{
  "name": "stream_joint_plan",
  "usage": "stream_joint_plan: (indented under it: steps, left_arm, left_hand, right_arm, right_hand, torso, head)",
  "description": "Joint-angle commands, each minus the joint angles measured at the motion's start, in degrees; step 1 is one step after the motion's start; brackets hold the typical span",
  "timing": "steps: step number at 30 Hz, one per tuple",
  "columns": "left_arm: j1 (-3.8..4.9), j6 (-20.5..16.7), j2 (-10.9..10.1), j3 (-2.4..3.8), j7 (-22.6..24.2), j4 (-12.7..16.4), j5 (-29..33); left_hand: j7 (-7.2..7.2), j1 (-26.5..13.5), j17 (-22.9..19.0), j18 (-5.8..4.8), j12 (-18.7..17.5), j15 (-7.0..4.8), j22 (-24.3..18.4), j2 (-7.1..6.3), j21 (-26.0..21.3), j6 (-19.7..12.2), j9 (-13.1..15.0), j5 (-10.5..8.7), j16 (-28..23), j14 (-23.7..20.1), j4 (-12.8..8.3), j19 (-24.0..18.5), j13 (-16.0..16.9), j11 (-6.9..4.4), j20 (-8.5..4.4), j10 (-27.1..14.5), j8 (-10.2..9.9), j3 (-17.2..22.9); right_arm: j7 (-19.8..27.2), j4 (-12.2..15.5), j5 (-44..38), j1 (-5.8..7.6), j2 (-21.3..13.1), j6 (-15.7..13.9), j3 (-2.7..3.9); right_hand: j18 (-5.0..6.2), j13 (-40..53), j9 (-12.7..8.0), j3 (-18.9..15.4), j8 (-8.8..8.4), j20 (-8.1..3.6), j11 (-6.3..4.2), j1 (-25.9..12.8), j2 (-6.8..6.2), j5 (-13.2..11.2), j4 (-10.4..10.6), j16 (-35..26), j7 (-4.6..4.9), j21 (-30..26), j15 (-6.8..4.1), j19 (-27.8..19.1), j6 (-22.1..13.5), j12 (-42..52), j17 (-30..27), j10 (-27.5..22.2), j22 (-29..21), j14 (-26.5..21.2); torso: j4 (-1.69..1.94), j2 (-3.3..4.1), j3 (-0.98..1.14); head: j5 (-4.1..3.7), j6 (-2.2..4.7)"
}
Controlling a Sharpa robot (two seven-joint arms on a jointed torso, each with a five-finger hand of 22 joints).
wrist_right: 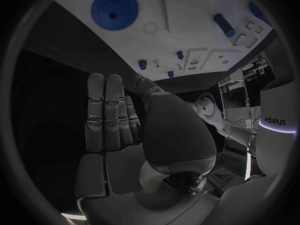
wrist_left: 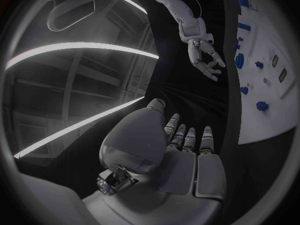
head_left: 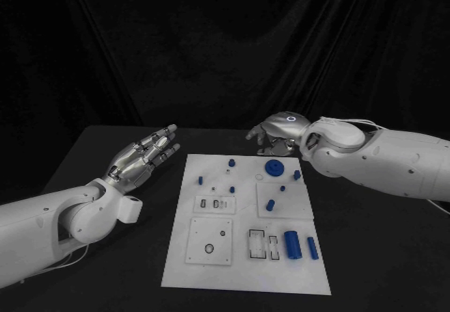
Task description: Assemble the parts on the task board
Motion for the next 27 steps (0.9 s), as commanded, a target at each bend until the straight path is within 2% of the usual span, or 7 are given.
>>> stream_joint_plan:
  steps: [1,2,3,4,6,8,27]
  left_arm:
    - [0.13,0.81,0.03,0.06,2.94,0.07,0.02]
    - [0.13,0.86,0.01,0.06,2.92,0.06,0.02]
    - [0.13,0.9,0.0,0.06,2.91,0.04,0.02]
    - [0.13,0.92,0.0,0.06,2.91,0.04,0.02]
    - [0.12,1.05,0.02,0.06,2.86,0.0,0.02]
    - [0.11,1.23,0.07,0.05,2.78,-0.05,0.02]
    - [0.04,1.62,0.05,0.05,2.81,-0.22,0.02]
  left_hand:
    - [0.26,0.53,-0.05,0.65,0.41,0.43,-0.05,0.05,-0.19,0.07,0.07,0.27,-0.21,-0.01,-0.42,0.11,0.07,0.5,0.47,0.02,0.06,0.06]
    - [0.29,0.65,-0.05,0.65,0.53,0.53,-0.05,0.1,-0.19,0.06,0.07,0.3,-0.21,-0.01,-0.45,0.11,0.09,0.61,0.57,0.05,0.07,0.12]
    - [0.3,0.7,-0.05,0.65,0.59,0.57,-0.05,0.12,-0.19,0.1,0.07,0.32,-0.21,-0.01,-0.46,0.11,0.1,0.64,0.61,0.06,0.07,0.15]
    - [0.31,0.75,-0.05,0.65,0.63,0.62,-0.05,0.13,-0.19,0.12,0.08,0.34,-0.21,-0.01,-0.47,0.11,0.11,0.67,0.65,0.08,0.08,0.17]
    - [0.39,0.85,-0.05,0.65,0.68,0.72,-0.05,0.16,-0.19,0.16,0.08,0.35,-0.21,-0.01,-0.48,0.11,0.11,0.72,0.76,0.09,0.09,0.22]
    - [0.53,0.97,-0.05,0.65,0.74,0.93,-0.05,0.19,-0.19,0.34,0.11,0.37,-0.21,-0.01,-0.47,0.11,0.12,0.75,0.92,0.11,0.13,0.29]
    - [0.54,1.17,0.0,0.64,0.78,1.32,-0.04,0.19,-0.18,0.37,0.11,0.42,-0.11,0.02,-0.47,0.13,0.12,0.78,1.24,0.12,0.15,0.39]
  right_arm:
    - [-2.58,2.06,-0.31,0.27,-1.82,-1.5,-0.01]
    - [-3.2,2.96,-0.22,0.36,-3.09,-0.83,-0.01]
    - [-3.69,3.34,-0.11,0.38,-3.74,-0.22,-0.02]
    - [-3.9,3.46,0.0,0.37,-3.97,0.04,-0.02]
    - [-4.79,3.76,0.86,0.26,-4.86,1.17,-0.02]
    - [-5.65,3.8,1.99,0.01,-5.48,2.33,-0.03]
    - [-8.09,0.49,4.31,-4.05,-4.61,5.47,-0.03]
  right_hand:
    - [0.28,5.04,-0.29,-0.81,0.14,-0.12,-0.95,0.14,-0.28,-0.66,0.34,-1.85,0.07,-2.01,-0.88,-0.43,1.03,7.17,-0.86,1.06,-1.02,-0.09]
    - [-0.11,15.15,-0.45,-2.36,0.21,-0.88,-2.13,-1.43,-0.2,-2.0,1.58,1.05,0.42,-0.37,-0.93,1.91,2.22,20.84,3.23,0.93,1.39,2.35]
    - [-1.35,41.5,-0.23,-3.22,0.57,-1.29,-2.45,-2.38,0.35,-2.61,2.57,13.7,0.47,5.38,-1.22,5.53,3.76,43.24,22.71,7.65,7.55,7.49]
    - [-1.35,41.5,-0.23,-3.22,0.57,-1.29,-2.45,-2.38,0.35,-2.61,2.57,13.7,0.47,5.38,-1.22,5.53,3.76,43.24,22.71,7.65,7.55,7.49]
    - [-4.31,71.32,0.6,-5.19,1.07,-1.74,-2.67,-5.72,0.89,-3.13,5.59,31.65,0.99,20.62,-1.31,13.42,6.05,61.88,52.04,25.39,22.86,16.36]
    - [-5.46,80.16,1.22,-5.97,1.06,-1.42,-2.92,-6.78,1.39,-2.74,7.01,37.42,1.36,26.61,-1.2,15.96,6.7,65.6,62.82,32.96,28.98,20.47]
    - [-8.03,80.18,1.97,-6.88,-0.41,-1.51,-2.45,-6.78,0.22,-1.17,8.1,38.24,1.8,37.61,-1.21,23.01,6.25,65.61,64.48,32.98,39.74,21.22]
  torso:
    - [-0.19,-0.08,-0.08]
    - [-0.19,-0.11,-0.11]
    - [-0.18,-0.13,-0.14]
    - [-0.19,-0.13,-0.14]
    - [-0.28,-0.19,-0.18]
    - [-0.34,-0.21,-0.2]
    - [-0.1,-0.06,0.0]
  head:
    - [0.18,-0.09]
    - [0.19,-0.09]
    - [0.18,-0.14]
    - [0.19,-0.15]
    - [0.24,-0.2]
    - [0.25,-0.21]
    - [0.16,-0.34]
